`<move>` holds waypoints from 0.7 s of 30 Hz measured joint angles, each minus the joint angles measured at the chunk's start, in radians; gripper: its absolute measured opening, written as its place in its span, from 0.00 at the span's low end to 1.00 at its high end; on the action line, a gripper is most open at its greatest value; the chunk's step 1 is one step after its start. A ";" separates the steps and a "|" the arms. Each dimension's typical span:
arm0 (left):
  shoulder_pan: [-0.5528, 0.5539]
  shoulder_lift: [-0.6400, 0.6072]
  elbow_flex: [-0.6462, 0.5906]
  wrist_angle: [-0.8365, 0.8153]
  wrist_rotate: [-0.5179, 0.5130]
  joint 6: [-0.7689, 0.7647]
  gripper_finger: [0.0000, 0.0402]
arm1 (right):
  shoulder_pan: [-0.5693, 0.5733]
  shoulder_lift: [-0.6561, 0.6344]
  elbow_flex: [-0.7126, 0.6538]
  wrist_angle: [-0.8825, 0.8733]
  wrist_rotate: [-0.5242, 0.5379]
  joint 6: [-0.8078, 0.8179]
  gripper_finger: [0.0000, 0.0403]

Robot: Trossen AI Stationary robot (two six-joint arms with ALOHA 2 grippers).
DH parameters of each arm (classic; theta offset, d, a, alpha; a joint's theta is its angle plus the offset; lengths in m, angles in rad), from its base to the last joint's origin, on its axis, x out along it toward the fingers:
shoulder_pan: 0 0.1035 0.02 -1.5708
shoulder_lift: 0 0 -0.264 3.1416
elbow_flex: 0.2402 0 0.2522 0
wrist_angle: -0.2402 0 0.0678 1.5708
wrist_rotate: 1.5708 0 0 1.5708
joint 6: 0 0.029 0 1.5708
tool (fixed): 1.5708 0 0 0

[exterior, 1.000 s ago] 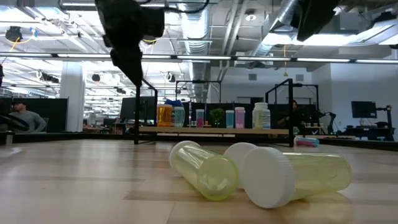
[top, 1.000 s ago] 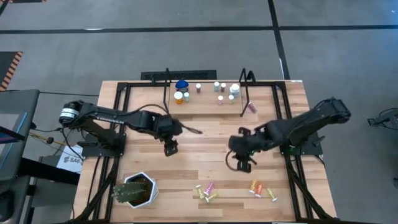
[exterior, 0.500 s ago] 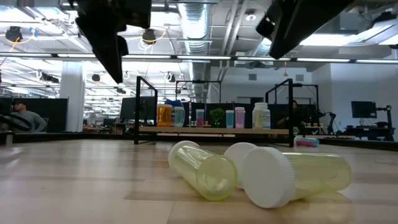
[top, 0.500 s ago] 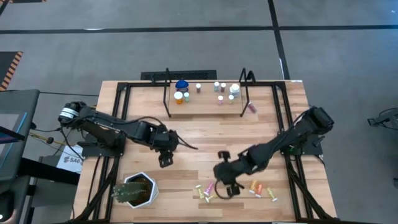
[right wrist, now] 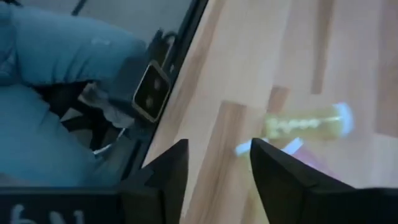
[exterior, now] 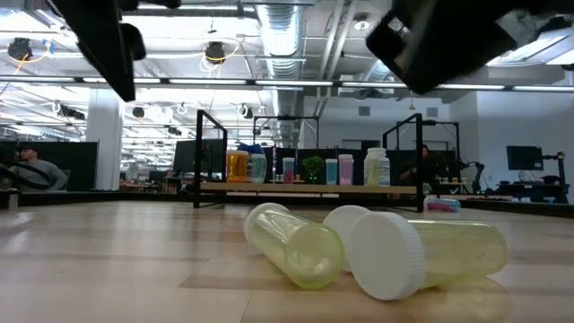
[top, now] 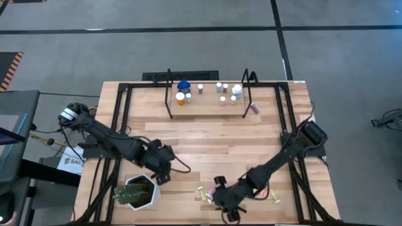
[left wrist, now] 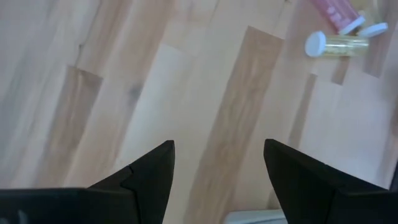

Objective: Pick and place medicine bottles onto shelf by color
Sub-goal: Put the yellow pill bottle on the shelf

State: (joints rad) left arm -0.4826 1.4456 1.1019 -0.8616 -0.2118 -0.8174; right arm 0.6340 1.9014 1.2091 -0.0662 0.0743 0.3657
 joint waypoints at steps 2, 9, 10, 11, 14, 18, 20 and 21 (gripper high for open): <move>-0.026 0.000 0.000 0.000 -0.016 -0.035 0.58 | 0.014 0.014 0.000 -0.005 0.023 -0.001 0.53; -0.083 0.000 0.000 0.008 -0.065 -0.126 0.58 | 0.032 0.051 0.000 -0.018 0.131 -0.060 0.57; -0.089 0.000 0.000 0.008 -0.065 -0.133 0.58 | 0.031 0.051 0.000 -0.028 0.146 -0.060 0.57; -0.094 0.000 0.000 0.008 -0.066 -0.139 0.58 | 0.030 0.051 0.000 -0.036 0.167 -0.060 0.57; -0.104 0.000 0.000 0.010 -0.074 -0.153 0.58 | 0.025 0.051 0.000 -0.085 0.188 -0.060 0.56; -0.115 0.000 0.000 0.012 -0.083 -0.164 0.58 | 0.025 0.052 0.000 -0.123 0.186 -0.060 0.55; -0.120 0.000 0.000 0.012 -0.085 -0.165 0.58 | 0.025 0.052 0.000 -0.136 0.186 -0.059 0.54; -0.122 0.000 0.000 0.012 -0.087 -0.166 0.58 | 0.025 0.052 0.000 -0.137 0.186 -0.059 0.54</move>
State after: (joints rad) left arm -0.6045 1.4456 1.1019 -0.8493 -0.2983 -0.9829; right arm 0.6586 1.9530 1.2091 -0.2037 0.2600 0.3065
